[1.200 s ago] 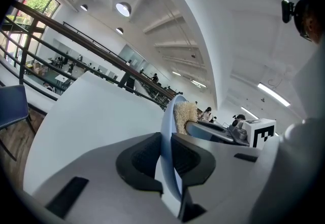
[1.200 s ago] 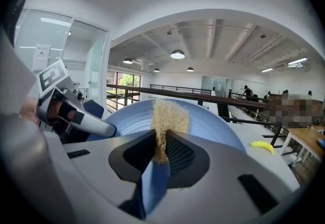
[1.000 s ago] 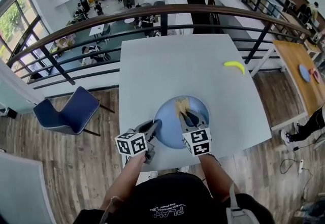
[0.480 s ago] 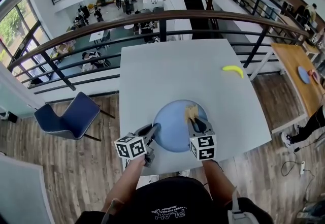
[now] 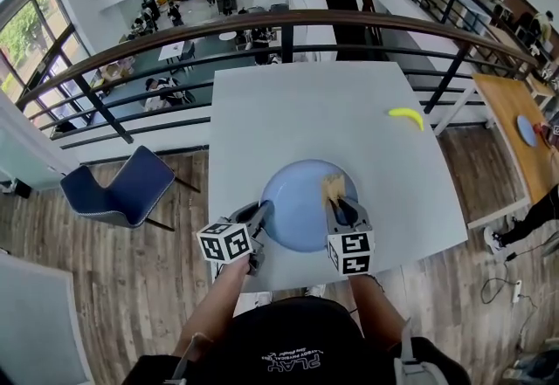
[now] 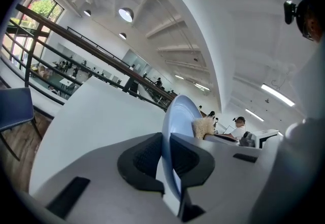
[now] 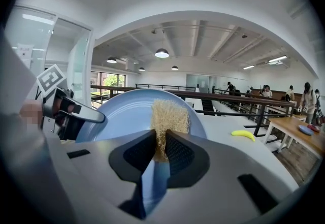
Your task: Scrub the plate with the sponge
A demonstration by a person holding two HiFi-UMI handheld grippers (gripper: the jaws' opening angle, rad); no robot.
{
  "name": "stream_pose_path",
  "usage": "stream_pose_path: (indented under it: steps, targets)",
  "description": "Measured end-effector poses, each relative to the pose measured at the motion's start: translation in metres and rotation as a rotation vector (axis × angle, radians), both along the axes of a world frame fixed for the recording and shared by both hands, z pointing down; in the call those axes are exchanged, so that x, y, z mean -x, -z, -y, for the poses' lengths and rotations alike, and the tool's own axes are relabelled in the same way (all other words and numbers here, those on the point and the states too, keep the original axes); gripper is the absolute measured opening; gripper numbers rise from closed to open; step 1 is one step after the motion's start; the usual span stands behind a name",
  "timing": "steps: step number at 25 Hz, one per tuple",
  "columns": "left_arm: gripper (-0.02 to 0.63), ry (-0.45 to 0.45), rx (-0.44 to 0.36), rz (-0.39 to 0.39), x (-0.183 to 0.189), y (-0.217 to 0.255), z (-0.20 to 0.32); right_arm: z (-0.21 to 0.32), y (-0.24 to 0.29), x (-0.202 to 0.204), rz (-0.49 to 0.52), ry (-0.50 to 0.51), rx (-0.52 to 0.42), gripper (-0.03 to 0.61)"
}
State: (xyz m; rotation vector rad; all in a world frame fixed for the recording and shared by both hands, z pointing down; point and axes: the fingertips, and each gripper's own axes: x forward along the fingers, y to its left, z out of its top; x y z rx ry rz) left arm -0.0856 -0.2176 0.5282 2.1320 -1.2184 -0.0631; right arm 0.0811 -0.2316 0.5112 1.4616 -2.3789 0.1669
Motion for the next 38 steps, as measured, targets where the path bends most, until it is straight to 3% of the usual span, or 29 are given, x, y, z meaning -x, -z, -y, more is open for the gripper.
stream_pose_path:
  steps: [7,12,15,24,38]
  targets:
    - [0.028,0.030,-0.015,0.032,0.006,0.001,0.006,-0.024,0.020,0.061,-0.043,0.191,-0.038,0.063]
    - [0.028,0.050,-0.032,0.068,0.009,0.003,0.007,-0.045,0.016,0.109,-0.053,0.335,0.001,0.063]
    - [0.028,0.061,-0.047,0.082,0.014,0.006,0.007,-0.048,-0.001,0.128,-0.086,0.369,0.046,0.061]
    - [0.028,0.073,-0.075,0.151,0.013,0.015,0.006,-0.039,-0.013,0.131,-0.112,0.348,0.077,0.061]
    - [0.034,0.066,-0.085,0.112,0.019,0.021,0.010,-0.012,-0.016,0.086,-0.091,0.193,0.104,0.063]
